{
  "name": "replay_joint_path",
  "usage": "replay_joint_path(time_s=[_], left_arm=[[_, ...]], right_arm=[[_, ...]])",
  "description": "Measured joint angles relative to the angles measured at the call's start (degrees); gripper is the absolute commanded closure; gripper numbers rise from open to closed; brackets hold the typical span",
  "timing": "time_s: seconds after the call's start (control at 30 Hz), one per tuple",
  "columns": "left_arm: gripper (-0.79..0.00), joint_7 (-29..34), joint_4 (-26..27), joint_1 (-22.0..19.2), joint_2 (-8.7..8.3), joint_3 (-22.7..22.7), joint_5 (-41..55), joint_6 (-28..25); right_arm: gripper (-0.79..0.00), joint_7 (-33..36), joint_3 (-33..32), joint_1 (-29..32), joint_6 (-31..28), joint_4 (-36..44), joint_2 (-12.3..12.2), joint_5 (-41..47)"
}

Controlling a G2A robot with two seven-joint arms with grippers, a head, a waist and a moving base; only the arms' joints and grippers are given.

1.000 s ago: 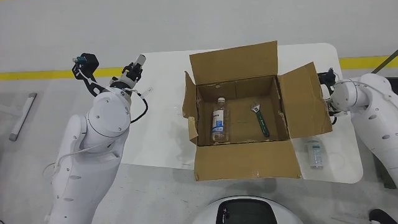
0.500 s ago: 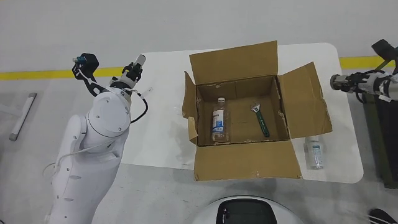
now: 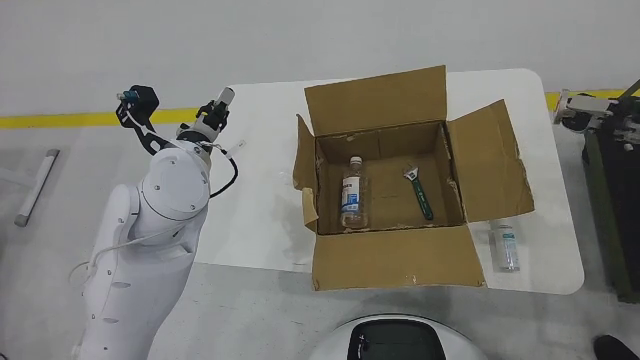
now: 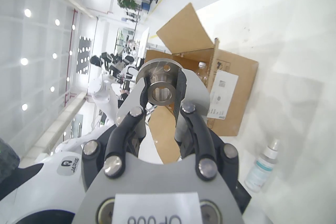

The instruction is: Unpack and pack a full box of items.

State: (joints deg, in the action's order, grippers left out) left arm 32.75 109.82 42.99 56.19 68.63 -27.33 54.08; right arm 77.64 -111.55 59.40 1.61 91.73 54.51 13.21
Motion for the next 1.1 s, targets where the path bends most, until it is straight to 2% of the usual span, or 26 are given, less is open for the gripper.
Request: replay_joint_path(time_s=[0.2,0.33,0.53,0.7,0.93,1.1], left_arm=[[-0.785,0.00,0.00,0.00,0.00,0.00,0.00,0.00],[-0.785,0.00,0.00,0.00,0.00,0.00,0.00,0.00],[-0.785,0.00,0.00,0.00,0.00,0.00,0.00,0.00],[-0.785,0.00,0.00,0.00,0.00,0.00,0.00,0.00],[-0.785,0.00,0.00,0.00,0.00,0.00,0.00,0.00],[-0.785,0.00,0.00,0.00,0.00,0.00,0.00,0.00]], right_arm=[[0.000,-2.25,11.97,-2.82,1.16,9.98,-0.59,-15.06],[0.000,-1.80,24.33,-6.71,1.28,12.78,-0.46,-27.16],[0.000,0.25,41.08,-13.97,-1.63,8.89,0.80,-38.29],[0.000,-0.04,50.78,-19.00,-2.28,3.88,2.32,-42.98],[0.000,0.54,59.78,-23.83,0.48,0.40,4.22,-49.99],[0.000,0.43,60.00,-23.95,0.92,0.18,4.29,-50.20]])
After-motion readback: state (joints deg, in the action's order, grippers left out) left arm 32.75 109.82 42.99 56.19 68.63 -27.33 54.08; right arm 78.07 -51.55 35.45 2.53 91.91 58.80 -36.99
